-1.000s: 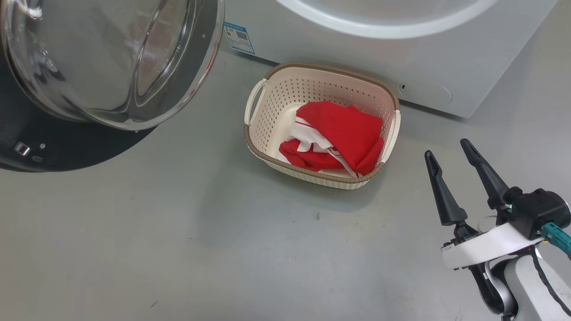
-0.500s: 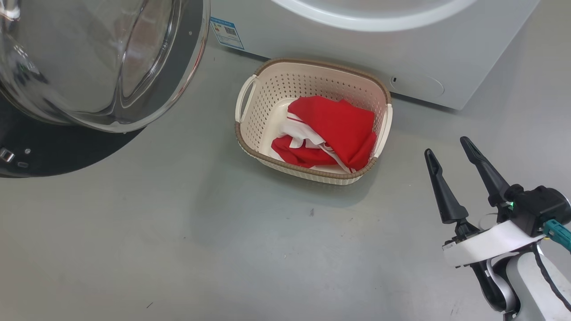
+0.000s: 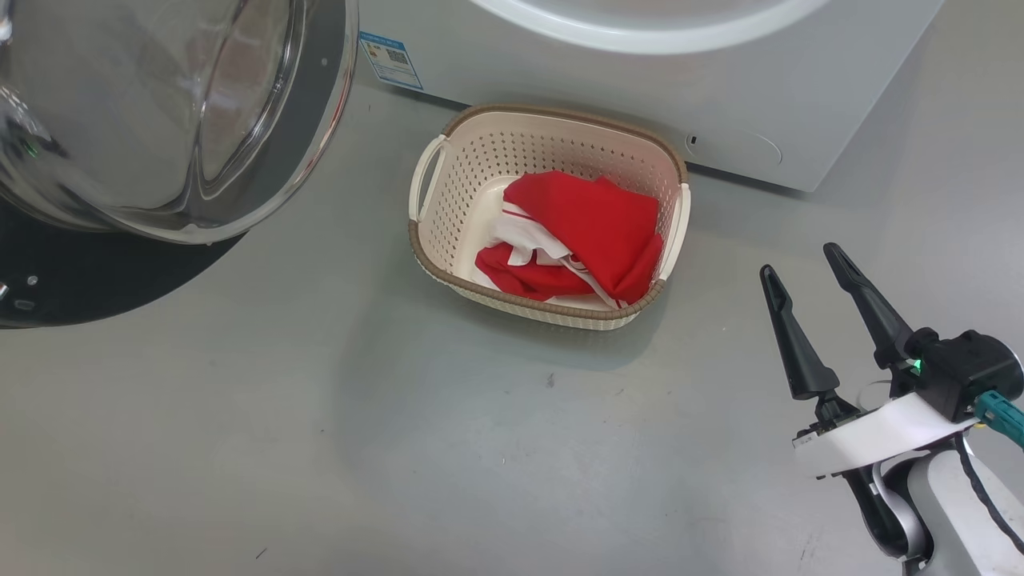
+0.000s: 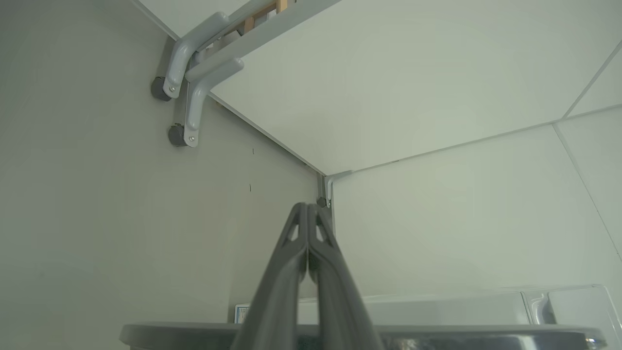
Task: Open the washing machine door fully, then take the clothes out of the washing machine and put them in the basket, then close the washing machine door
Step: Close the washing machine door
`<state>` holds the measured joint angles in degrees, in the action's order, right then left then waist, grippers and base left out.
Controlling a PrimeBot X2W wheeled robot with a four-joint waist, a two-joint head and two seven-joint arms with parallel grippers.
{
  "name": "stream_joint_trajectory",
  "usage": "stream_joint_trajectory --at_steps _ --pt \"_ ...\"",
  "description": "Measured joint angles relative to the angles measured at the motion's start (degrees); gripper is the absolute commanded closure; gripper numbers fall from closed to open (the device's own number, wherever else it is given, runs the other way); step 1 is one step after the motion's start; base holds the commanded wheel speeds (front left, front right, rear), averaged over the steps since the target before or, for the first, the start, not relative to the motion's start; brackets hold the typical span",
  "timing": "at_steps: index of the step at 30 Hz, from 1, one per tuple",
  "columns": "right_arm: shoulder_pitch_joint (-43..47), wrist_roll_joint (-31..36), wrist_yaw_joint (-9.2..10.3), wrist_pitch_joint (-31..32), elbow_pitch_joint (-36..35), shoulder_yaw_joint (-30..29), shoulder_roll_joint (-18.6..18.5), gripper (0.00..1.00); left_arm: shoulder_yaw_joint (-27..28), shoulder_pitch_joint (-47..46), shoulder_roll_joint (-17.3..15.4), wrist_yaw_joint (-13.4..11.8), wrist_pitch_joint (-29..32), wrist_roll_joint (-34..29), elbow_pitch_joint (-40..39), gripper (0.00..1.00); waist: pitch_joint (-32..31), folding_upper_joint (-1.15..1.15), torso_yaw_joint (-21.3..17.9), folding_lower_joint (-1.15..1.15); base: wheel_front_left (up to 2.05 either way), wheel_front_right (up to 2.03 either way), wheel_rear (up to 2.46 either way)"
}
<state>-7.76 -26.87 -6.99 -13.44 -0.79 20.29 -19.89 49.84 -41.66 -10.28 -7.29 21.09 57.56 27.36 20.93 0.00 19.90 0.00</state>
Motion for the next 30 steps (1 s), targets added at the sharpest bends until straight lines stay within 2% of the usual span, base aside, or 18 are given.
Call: stream_joint_trajectory --at_steps 6,13,30 --pt "-0.03 -0.34 0.0 -0.07 0.27 0.25 -0.05 0.0 1.71 -3.66 0.63 0.0 4.69 2.74 3.83 1.0 -0.29 0.0 -0.26 0.0 0.0 0.0 0.0" --pt "-0.05 -0.36 0.0 -0.08 0.55 0.79 -0.07 0.0 1.87 -4.48 0.36 0.0 8.77 2.49 7.58 1.0 -0.92 0.0 -0.5 0.0 0.0 0.0 0.0" --pt "-0.08 -0.49 0.0 -0.33 1.23 1.31 0.05 0.0 0.97 -4.66 -1.24 -0.03 15.71 1.22 9.24 1.0 -1.99 0.0 -0.61 0.0 0.0 0.0 0.0"
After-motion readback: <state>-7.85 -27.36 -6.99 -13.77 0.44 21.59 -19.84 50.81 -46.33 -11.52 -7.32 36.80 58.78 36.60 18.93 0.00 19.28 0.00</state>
